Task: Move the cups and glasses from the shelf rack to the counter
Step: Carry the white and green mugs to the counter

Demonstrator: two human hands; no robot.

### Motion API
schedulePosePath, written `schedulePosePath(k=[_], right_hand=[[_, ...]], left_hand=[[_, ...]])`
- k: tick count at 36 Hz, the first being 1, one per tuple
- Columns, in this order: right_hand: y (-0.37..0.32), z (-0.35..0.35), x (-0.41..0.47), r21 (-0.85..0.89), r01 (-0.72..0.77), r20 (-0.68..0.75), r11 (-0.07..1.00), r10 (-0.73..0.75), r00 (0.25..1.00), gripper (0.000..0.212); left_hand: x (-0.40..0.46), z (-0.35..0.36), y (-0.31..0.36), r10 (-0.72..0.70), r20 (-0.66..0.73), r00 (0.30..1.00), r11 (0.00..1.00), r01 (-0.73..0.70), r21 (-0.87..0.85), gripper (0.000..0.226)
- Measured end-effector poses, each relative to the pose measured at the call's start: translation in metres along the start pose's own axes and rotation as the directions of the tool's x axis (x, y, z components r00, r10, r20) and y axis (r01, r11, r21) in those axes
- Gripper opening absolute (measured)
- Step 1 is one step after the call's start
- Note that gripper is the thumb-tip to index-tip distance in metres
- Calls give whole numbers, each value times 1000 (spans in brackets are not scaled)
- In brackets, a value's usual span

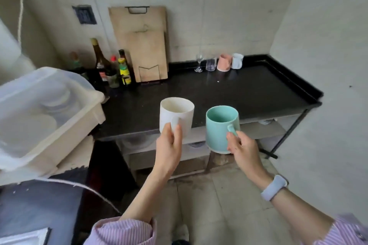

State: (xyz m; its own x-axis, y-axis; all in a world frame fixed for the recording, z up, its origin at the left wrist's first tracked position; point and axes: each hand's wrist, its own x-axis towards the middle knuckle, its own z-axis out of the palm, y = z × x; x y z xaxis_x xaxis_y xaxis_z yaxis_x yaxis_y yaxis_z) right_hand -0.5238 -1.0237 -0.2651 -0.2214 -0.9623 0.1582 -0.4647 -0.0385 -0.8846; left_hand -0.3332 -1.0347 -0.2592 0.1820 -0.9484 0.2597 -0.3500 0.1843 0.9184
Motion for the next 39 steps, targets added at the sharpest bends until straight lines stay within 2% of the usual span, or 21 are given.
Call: schedulePosePath(k=[5,11,19,29,39], right_hand=[[0,16,86,9,-43,-31,999,43,999,25],[8,23,166,3,-112,-85,994,112,990,29],[54,32,267,35,-228,-38,973,229,973,28],[151,53,429,51,-312,68,949,309,949,32],[218,74,548,69,-351,61,934,348,936,28]], left_hand=[[88,33,-10,-2,116,993,1000,3,-3,39],[175,75,-20,-33,171,985,999,35,-12,36],[262,148,-59,-99,240,966,995,104,-8,35],[372,267,-124,-254,190,948,967,255,17,35],[454,355,-173,-336,131,933,941,339,2,27]])
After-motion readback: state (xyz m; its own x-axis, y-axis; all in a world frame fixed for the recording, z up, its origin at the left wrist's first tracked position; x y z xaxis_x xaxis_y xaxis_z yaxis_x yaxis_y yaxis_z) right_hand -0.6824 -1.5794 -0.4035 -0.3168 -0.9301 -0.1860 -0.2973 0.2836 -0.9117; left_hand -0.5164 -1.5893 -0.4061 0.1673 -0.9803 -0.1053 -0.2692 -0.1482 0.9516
